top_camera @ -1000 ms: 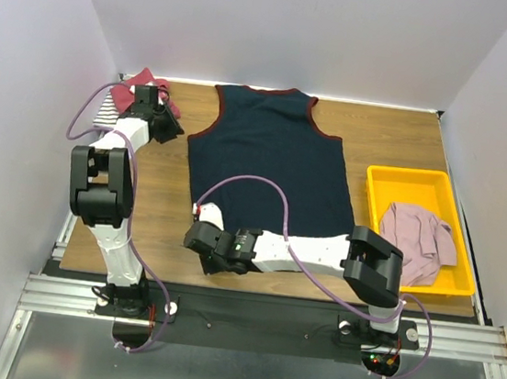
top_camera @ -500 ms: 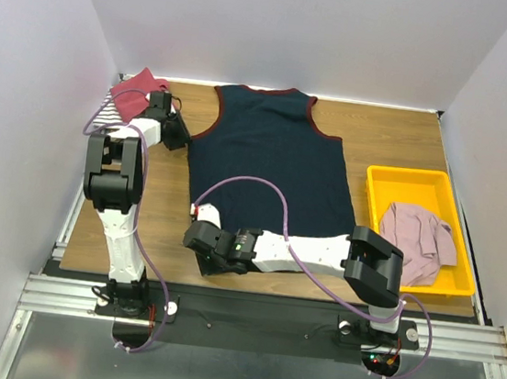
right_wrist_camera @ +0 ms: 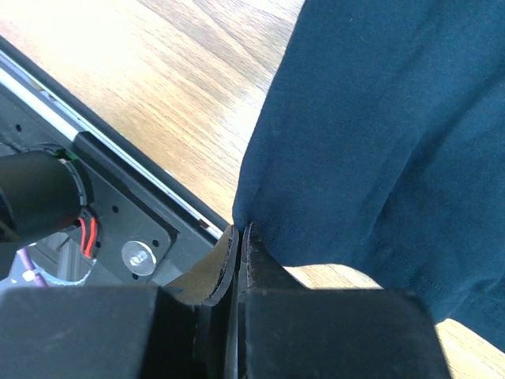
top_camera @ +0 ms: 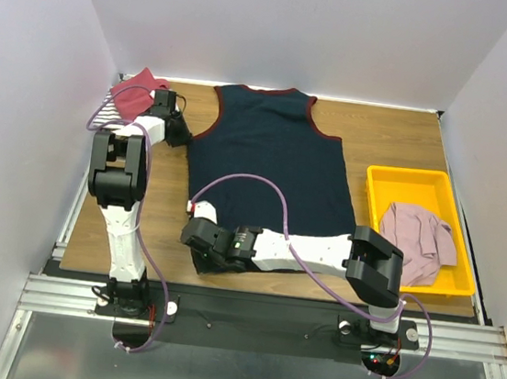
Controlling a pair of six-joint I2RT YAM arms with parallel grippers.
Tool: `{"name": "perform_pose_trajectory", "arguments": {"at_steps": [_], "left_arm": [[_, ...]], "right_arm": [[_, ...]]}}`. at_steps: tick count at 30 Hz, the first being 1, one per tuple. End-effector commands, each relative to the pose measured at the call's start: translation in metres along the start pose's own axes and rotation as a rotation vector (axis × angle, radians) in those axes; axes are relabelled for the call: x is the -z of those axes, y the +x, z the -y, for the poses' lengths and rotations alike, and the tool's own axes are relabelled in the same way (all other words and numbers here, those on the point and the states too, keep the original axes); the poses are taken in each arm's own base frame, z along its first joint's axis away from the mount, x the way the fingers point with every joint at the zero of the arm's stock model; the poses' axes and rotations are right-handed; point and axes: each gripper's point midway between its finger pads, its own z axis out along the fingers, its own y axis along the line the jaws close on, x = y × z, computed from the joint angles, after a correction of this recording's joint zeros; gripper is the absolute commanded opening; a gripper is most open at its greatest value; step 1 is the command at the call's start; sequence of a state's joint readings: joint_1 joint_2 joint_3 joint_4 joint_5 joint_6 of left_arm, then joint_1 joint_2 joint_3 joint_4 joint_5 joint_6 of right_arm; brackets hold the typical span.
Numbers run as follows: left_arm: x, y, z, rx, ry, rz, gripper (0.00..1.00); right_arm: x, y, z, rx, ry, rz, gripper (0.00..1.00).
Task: Fold and stack the tank tops
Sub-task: Fold the tank top
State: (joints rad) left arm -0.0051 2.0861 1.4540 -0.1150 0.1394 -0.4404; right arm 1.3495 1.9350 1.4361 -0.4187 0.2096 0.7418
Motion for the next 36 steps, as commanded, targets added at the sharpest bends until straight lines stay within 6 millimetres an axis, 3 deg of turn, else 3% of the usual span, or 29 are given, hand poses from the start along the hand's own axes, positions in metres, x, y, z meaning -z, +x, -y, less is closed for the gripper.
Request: {"name": "perform_pose_trajectory", "arguments": {"at_steps": [1,5,8,11,18,25,28,32,35,36], "left_arm": [[-0.001,-0.002,0.010,-0.050,-0.010,0.012,0.29],[0.000,-0.003,0.014,-0.053,-0.001,0.019,0.19],[0.004,-0.009,0.012,-0.053,-0.025,0.044,0.00],[0.026,-0.033,0.011,-0.033,-0.067,0.126,0.00],[0.084,-0.094,-0.022,0.072,-0.196,0.324,0.00],[0.089,-0.099,-0.034,0.068,-0.214,0.318,0.00],[0.088,-0.098,-0.028,0.071,-0.181,0.311,0.00],[0.091,-0.106,-0.005,0.074,-0.103,0.322,0.00],[0.084,-0.102,0.016,0.058,-0.067,0.303,0.00],[0.085,-0.104,0.023,0.053,-0.057,0.308,0.00]], "right_arm": [[0.023,-0.031,-0.033,-0.030,-0.107,0.069,0.00],[0.023,-0.031,-0.034,-0.043,-0.115,0.060,0.00],[0.023,-0.031,-0.035,-0.051,-0.126,0.051,0.00],[0.026,-0.034,-0.046,-0.055,-0.165,0.040,0.00],[0.024,-0.035,-0.094,-0.052,-0.328,-0.035,0.00],[0.015,-0.033,-0.111,-0.060,-0.385,-0.058,0.00],[0.016,-0.036,-0.112,-0.066,-0.385,-0.044,0.00],[0.036,-0.052,-0.099,-0.092,-0.352,0.039,0.00],[0.034,-0.047,-0.065,-0.145,-0.289,0.060,0.00],[0.041,-0.056,-0.066,-0.160,-0.300,0.083,0.01]]}}
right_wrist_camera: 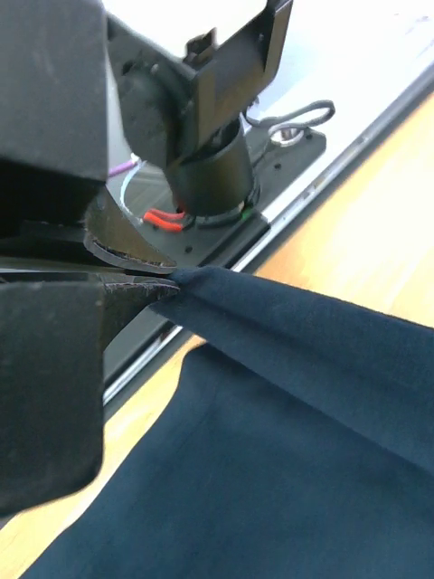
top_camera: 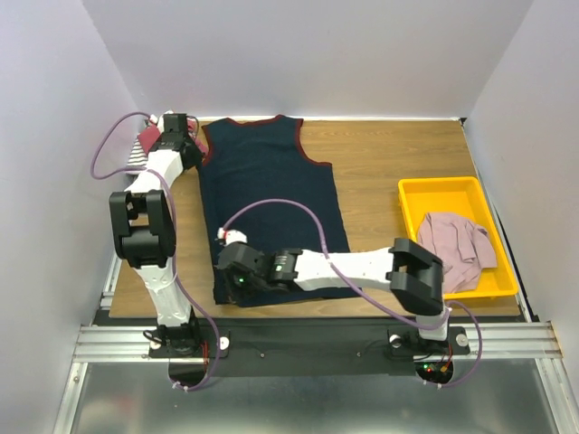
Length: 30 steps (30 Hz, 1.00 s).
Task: Fold and stack the tank tops
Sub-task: Fold the tank top
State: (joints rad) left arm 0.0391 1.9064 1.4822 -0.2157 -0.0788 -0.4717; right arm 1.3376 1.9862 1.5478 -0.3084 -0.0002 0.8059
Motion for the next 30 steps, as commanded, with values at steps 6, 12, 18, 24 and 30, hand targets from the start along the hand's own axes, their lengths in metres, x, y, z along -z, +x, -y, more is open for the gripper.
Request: {"name": "perform_pose_trajectory", "arguments": {"at_steps": [6,12,18,24,30], "left_arm": [[0.006,-0.007,0.093,-0.019,0.166,0.048,0.00],[-0.009,0.022,0.129,-0.050,0.195,0.004,0.00],[-0.014,0.038,0.153,-0.068,0.218,-0.011,0.00],[-0.018,0.058,0.166,-0.099,0.229,-0.036,0.00],[-0.008,0.061,0.174,-0.126,0.265,-0.038,0.28]], "right_arm": [[0.043,-0.016,0.038,-0.130,0.032,0.140,0.00],[0.059,-0.006,0.074,-0.207,0.067,0.173,0.00],[0.068,0.010,0.101,-0.249,0.112,0.188,0.00],[0.067,0.025,0.114,-0.280,0.119,0.172,0.01],[0.076,0.031,0.123,-0.295,0.126,0.191,0.36]]}}
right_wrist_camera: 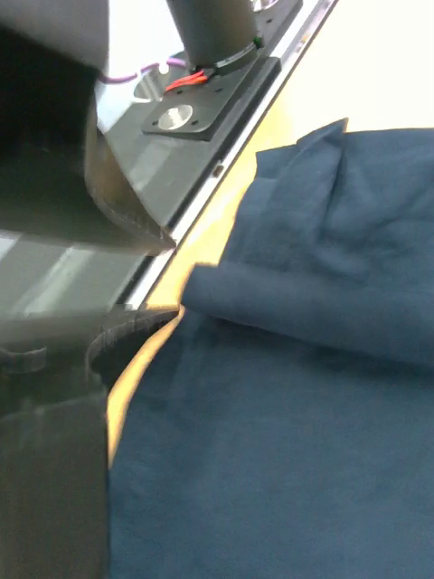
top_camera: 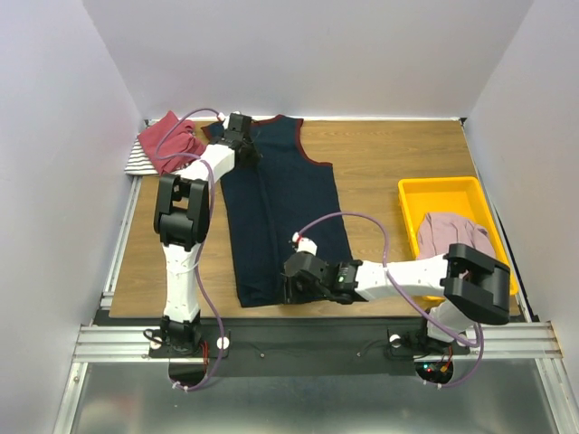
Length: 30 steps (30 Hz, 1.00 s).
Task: Fold and stack the tank tops
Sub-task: Fold the tank top
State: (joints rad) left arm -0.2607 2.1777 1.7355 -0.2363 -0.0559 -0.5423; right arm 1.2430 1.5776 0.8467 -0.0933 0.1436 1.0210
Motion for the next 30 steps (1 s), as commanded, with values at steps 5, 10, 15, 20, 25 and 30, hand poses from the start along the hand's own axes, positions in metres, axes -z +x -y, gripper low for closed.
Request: {"name": "perform_pose_trajectory", "arguments": {"at_steps": [5,10,15,20,25,30], "left_arm": [[0.062,-0.064,0.032,0.014,0.093,0.173,0.45],[0.119,-0.050,-0.006,0.137,-0.029,0.205,0.29],[0.156,0.017,-0.070,0.235,-0.126,0.204,0.20],[0.142,0.049,-0.095,0.168,-0.168,0.108,0.19],[0.107,0.082,-0.093,0.103,-0.114,-0.046,0.14],[0.088,0.097,-0.104,0.105,-0.123,-0.113,0.14]], "right_arm": [[0.039,-0.034,-0.030,-0.003,-0.124,0.136,0.55],[0.047,-0.056,-0.042,0.063,-0.105,0.199,0.55],[0.011,-0.065,-0.051,0.140,-0.091,0.126,0.48],[-0.019,-0.063,-0.082,0.265,-0.130,0.065,0.47],[-0.036,-0.060,-0.082,0.367,-0.042,0.107,0.47],[-0.051,-0.055,-0.086,0.469,-0.023,0.104,0.47]]}}
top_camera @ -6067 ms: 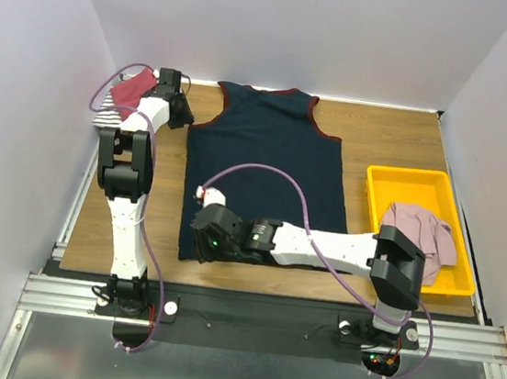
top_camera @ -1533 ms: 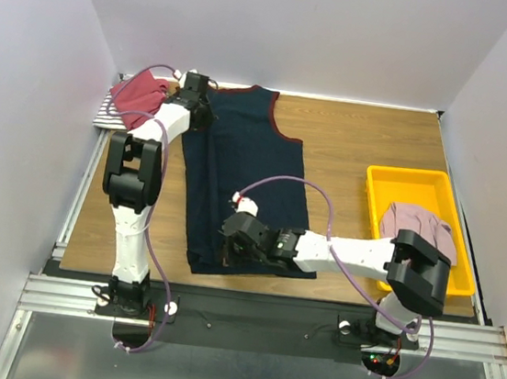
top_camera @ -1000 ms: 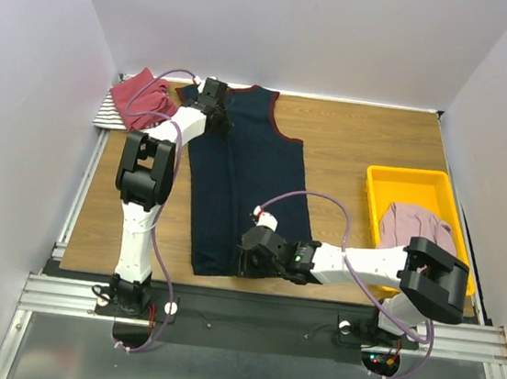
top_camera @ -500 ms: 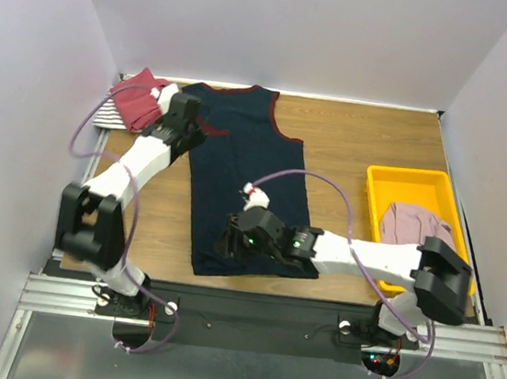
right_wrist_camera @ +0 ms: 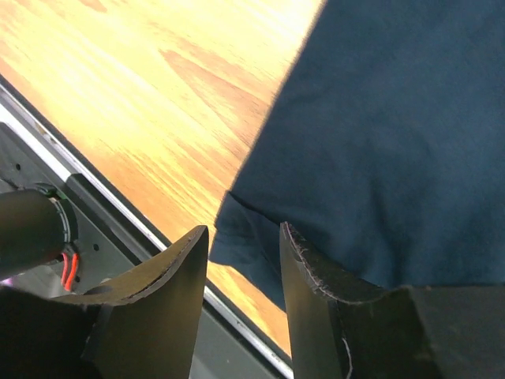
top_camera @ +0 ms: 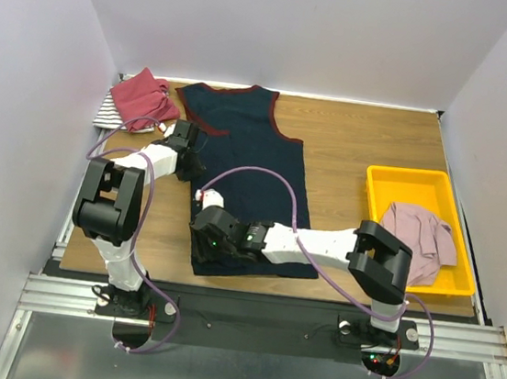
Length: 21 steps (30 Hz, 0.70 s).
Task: Fold and stack the tank tops
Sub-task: Fold the tank top
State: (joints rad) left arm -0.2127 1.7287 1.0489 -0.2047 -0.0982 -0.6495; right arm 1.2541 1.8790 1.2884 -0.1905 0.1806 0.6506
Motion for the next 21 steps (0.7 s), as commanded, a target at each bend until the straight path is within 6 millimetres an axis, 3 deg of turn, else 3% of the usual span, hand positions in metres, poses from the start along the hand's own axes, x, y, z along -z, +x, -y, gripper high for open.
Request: {"name": "perform_pose_trajectory", "arguments": {"at_steps": [1,5,12,16,21], "left_arm": [[-0.003,-0.004,0.005,-0.016,0.057,-0.005,0.14],[-0.011,0.001,0.002,-0.007,0.063,-0.027,0.14],[-0.018,0.006,0.000,-0.009,0.062,-0.042,0.14],[-0.019,0.011,0.003,-0.011,0.083,-0.065,0.14],[-0.022,0.014,0.001,-0.007,0.080,-0.072,0.14]], "right_arm": [[-0.003,-0.021,-0.021,0.113,-0.016,0.065,0.48],[-0.011,-0.017,-0.035,0.187,-0.013,0.075,0.52],[-0.033,-0.001,-0.021,0.239,0.039,0.042,0.52],[-0.036,0.006,-0.026,0.253,0.021,0.024,0.51],[-0.032,0.013,-0.029,0.269,0.030,0.028,0.40]]}}
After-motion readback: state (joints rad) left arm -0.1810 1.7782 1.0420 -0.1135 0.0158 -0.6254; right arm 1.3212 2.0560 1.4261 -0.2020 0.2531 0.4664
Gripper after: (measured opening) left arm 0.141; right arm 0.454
